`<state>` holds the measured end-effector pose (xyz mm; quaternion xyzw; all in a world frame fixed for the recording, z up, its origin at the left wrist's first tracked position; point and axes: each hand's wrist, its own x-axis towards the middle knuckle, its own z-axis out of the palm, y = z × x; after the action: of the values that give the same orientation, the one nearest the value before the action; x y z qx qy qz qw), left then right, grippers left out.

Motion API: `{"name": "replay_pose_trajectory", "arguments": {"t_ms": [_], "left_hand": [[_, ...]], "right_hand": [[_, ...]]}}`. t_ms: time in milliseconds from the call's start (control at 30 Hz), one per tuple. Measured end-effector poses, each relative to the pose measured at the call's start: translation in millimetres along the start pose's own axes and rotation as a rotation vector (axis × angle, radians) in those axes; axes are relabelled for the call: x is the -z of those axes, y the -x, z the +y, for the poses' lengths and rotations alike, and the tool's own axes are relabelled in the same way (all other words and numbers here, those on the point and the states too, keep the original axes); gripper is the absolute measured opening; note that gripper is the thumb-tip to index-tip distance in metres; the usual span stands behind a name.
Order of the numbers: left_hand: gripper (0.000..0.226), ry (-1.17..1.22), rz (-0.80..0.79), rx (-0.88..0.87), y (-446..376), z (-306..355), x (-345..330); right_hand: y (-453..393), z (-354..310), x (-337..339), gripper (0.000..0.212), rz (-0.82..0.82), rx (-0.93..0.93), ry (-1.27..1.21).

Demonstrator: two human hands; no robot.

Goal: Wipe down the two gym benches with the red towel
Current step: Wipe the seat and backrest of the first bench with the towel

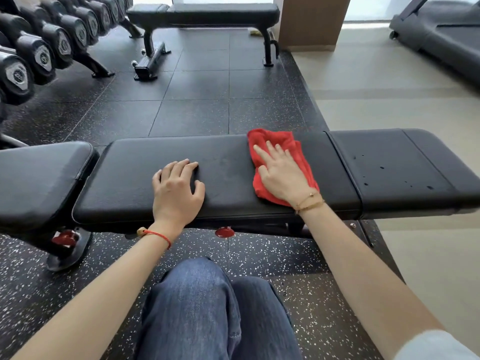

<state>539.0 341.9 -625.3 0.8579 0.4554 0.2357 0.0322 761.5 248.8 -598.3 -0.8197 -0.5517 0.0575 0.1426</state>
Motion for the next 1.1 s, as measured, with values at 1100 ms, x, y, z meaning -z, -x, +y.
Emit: {"name": "replay_pose_trajectory", "arguments": {"t_ms": [1100], "left_hand": [[0.047,-0.029,-0.052,0.039,1,11,4]], "right_hand": [[1,-14,-2,0.058,-0.027,-0.005,0.041]]}}
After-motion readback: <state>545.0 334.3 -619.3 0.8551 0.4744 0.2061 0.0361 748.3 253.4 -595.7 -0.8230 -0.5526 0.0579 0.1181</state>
